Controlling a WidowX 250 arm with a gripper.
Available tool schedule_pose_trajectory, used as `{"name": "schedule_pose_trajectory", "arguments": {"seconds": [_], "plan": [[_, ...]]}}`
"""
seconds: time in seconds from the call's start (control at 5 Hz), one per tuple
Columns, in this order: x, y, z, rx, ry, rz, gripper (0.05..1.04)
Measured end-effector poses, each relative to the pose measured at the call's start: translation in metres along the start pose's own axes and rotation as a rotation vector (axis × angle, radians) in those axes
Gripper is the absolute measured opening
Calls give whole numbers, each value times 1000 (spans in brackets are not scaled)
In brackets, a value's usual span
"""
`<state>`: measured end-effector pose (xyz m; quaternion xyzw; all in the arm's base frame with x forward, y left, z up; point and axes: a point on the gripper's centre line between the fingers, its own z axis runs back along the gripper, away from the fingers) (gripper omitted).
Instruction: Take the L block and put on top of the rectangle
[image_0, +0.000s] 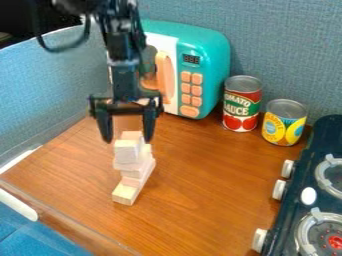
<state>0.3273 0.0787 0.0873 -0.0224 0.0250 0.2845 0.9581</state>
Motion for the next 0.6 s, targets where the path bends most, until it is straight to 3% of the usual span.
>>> {"name": "schedule_pose_trajectory", "arguments": {"seconds": [0.2,0.4,0.6], "plan": [[-12,-17,43,20,-127,-40,1000],[-13,-18,50,32,-154,-48,1000],[-14,-24,47,6,-140,-156,1000]]}}
